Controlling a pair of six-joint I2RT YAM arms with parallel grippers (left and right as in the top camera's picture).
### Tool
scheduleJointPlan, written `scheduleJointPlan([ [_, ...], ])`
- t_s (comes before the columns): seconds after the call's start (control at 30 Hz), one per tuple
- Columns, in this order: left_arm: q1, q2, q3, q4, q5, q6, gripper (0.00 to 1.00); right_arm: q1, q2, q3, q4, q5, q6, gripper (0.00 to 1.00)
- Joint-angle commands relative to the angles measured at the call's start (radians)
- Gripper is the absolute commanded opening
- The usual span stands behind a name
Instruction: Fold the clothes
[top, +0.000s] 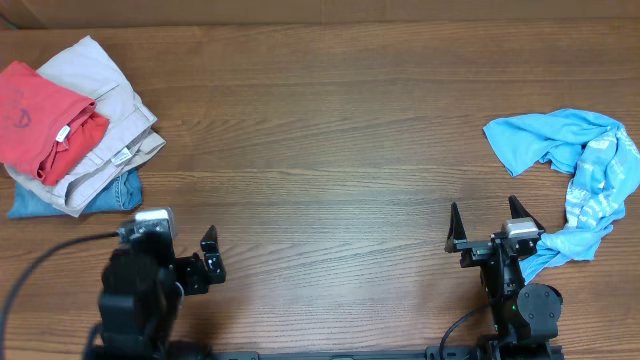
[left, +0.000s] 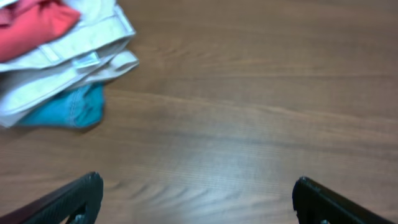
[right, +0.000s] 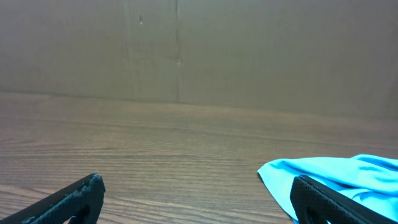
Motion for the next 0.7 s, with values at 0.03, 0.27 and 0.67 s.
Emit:
scheduleJointPlan([
  [0.03,0.070,-0.177,-0.248,0.201,0.090,0.001,1.00,-0.002,-0.006,-0.010,0.004,-0.006,-0.001,1.00],
  [0.27,0.104,-0.365,-0.519,0.590,0.108,0.004,1.00,-0.002,-0.006,-0.010,0.004,-0.006,-0.001,1.00],
  [0.67,0.105,-0.421,-0.712,0.927,0.097,0.061,1.00,-0.002,-0.006,-0.010,0.004,-0.006,-0.001,1.00],
])
